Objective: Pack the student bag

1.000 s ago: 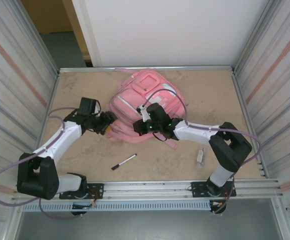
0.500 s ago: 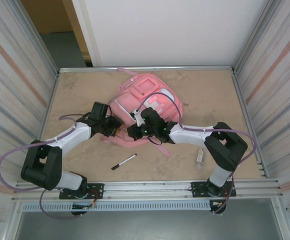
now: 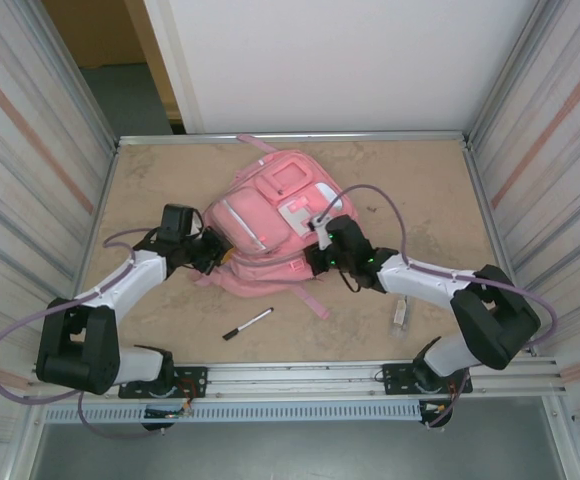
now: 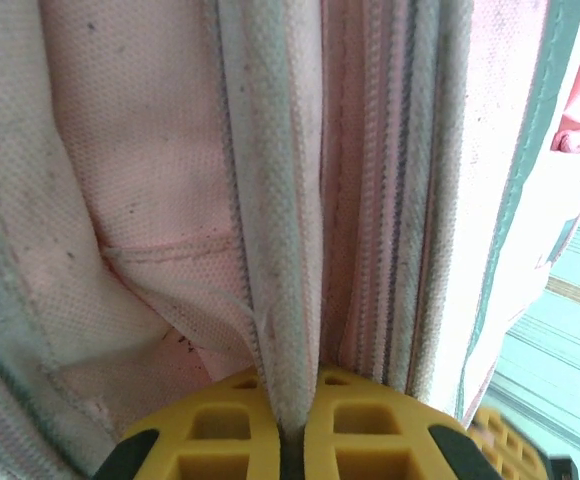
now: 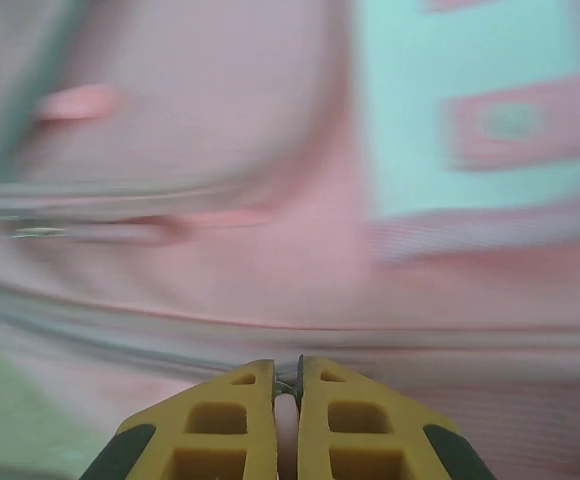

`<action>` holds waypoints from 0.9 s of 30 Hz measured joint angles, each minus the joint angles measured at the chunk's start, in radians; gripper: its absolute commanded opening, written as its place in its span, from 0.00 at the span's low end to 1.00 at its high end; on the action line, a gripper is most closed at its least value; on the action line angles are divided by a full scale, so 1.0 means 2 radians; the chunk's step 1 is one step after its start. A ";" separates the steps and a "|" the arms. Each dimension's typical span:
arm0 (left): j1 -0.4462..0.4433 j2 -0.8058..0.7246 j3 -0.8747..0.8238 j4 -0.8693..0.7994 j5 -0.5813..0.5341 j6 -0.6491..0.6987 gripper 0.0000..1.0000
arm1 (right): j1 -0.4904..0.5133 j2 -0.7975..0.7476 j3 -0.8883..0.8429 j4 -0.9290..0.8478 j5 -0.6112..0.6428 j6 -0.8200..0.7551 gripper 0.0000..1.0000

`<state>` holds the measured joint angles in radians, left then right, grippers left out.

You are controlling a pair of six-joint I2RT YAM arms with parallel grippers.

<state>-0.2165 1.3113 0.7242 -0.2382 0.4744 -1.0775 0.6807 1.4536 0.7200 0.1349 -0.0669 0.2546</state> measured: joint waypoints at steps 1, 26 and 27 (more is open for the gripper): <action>0.000 0.001 0.000 0.000 0.010 0.005 0.00 | -0.014 0.000 -0.004 0.006 -0.012 0.001 0.03; -0.021 -0.038 0.062 -0.090 -0.059 0.035 0.58 | -0.061 -0.188 -0.005 -0.072 0.057 -0.072 0.99; -0.028 -0.038 0.073 -0.095 -0.083 0.039 0.58 | -0.061 -0.193 -0.002 -0.072 0.059 -0.073 0.99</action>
<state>-0.2729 1.2354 0.8711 -0.4278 0.3088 -1.0000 0.5591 1.0683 0.7162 -0.0090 0.0502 0.1089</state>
